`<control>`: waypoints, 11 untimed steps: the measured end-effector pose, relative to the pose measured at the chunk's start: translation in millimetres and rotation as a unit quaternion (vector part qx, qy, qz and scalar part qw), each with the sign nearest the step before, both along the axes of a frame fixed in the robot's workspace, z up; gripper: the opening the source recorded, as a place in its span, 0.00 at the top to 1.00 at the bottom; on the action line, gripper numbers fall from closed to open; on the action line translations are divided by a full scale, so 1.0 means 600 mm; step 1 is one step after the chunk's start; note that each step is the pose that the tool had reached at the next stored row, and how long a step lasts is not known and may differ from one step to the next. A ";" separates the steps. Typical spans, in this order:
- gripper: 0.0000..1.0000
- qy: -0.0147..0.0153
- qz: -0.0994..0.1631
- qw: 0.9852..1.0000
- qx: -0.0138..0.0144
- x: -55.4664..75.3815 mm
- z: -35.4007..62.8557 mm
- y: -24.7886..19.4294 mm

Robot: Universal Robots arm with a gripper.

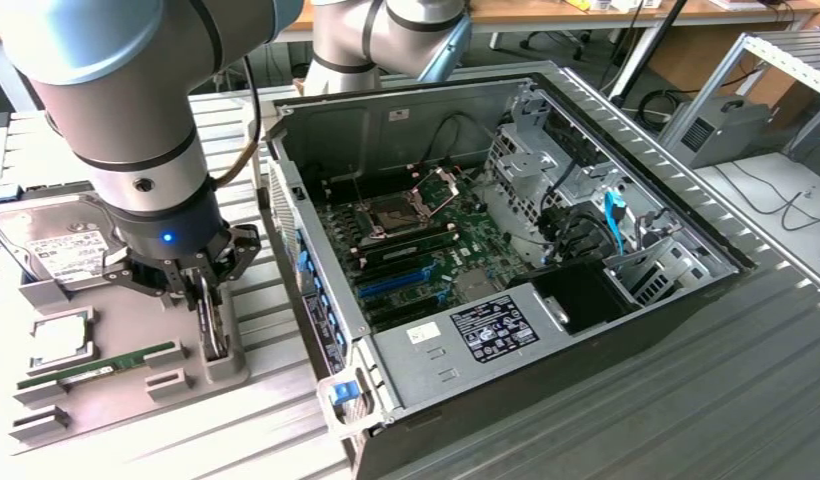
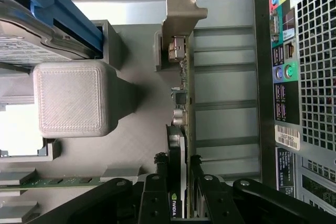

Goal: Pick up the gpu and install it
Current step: 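Pick up the gpu and move the gpu toward the slot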

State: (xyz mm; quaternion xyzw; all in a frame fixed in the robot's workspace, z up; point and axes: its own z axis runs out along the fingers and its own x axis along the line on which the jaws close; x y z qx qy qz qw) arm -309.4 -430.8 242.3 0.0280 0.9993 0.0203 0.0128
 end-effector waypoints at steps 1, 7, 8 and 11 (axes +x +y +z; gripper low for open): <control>0.73 0.000 0.001 1.000 0.000 0.000 0.000 0.0000; 0.73 0.000 0.006 1.000 0.000 0.001 0.000 0.0000; 0.73 0.000 0.006 1.000 0.000 0.001 0.000 0.0000; 0.73 0.000 0.006 1.000 0.000 0.001 0.000 0.0001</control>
